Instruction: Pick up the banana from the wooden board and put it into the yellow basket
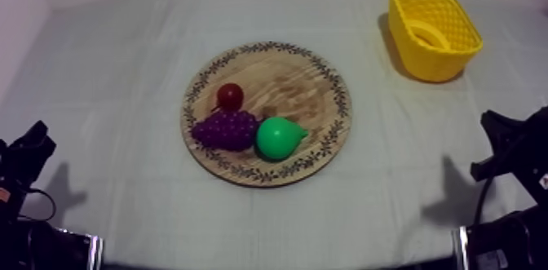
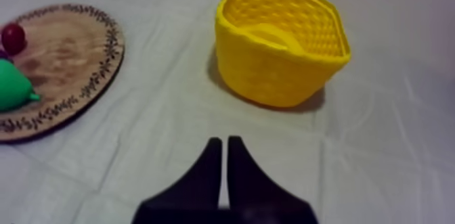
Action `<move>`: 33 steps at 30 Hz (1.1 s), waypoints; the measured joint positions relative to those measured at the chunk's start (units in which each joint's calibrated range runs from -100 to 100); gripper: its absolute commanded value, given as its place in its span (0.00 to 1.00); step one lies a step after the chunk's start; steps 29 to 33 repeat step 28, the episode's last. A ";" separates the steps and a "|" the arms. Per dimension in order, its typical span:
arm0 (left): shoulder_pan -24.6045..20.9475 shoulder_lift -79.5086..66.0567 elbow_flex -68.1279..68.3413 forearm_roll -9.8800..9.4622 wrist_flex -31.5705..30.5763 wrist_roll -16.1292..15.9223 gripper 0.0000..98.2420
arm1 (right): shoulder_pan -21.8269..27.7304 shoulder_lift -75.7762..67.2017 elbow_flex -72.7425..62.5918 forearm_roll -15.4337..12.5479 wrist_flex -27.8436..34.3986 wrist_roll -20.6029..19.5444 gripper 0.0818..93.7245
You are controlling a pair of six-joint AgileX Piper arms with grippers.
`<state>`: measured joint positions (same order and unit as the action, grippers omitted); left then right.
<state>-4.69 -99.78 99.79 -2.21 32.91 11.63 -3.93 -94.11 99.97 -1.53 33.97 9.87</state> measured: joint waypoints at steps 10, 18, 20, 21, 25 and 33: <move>0.00 0.00 0.00 0.00 0.00 0.00 0.00 | 0.69 -1.59 -0.06 0.39 2.71 -4.75 0.00; 0.00 0.00 0.00 0.00 0.00 0.00 0.00 | 0.69 -1.59 -0.06 0.39 2.71 0.68 0.00; 0.00 0.00 0.00 0.00 0.00 0.00 0.00 | 0.69 -1.59 -0.06 0.39 2.78 0.97 0.00; 0.00 0.00 0.00 0.00 0.00 0.00 0.00 | 0.69 -1.59 -0.06 0.39 2.78 0.97 0.00; 0.00 0.00 0.00 0.00 0.00 0.00 0.00 | 0.69 -1.59 -0.06 0.39 2.78 0.97 0.00; 0.00 0.00 0.00 0.00 0.00 0.00 0.00 | 0.69 -1.59 -0.06 0.39 2.78 0.97 0.00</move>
